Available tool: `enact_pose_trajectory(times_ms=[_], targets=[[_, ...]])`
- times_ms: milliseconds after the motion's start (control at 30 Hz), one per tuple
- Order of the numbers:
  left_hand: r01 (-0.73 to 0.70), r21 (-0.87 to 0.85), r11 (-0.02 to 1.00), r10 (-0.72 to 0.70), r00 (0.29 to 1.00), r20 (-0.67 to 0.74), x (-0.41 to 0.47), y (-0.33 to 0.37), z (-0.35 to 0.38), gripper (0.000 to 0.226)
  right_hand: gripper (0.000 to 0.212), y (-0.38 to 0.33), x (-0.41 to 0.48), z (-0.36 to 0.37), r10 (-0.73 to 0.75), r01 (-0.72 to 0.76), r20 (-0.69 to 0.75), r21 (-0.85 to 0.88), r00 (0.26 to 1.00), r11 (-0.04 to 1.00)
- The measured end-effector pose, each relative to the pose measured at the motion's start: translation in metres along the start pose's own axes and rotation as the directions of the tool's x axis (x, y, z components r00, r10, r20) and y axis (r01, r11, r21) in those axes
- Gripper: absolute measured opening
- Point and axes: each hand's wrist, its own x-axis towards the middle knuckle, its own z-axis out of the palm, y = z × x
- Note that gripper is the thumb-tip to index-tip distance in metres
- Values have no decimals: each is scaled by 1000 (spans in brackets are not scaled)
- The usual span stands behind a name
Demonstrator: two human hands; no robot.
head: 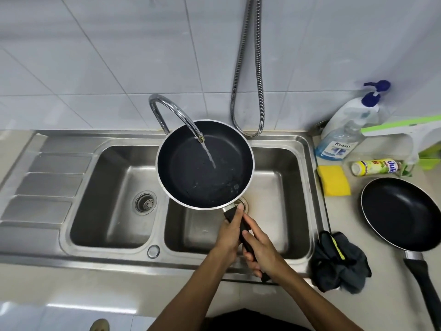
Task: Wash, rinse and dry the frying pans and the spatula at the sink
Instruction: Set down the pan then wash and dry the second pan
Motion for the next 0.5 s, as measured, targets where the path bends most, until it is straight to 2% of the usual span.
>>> enact_pose_trajectory(times_ms=[167, 300, 500], targets=[[-35, 100, 994, 45, 994, -100, -10, 0, -22, 50, 52, 3, 0, 16, 5, -11, 92, 67, 996, 998], [-37, 104, 994, 39, 999, -21, -13, -17, -23, 59, 48, 8, -15, 9, 3, -8, 105, 47, 994, 999], [-40, 211, 977, 22, 996, 83, -17, -35, 14, 66, 47, 14, -41, -20, 3, -3, -24, -7, 1000, 1000]])
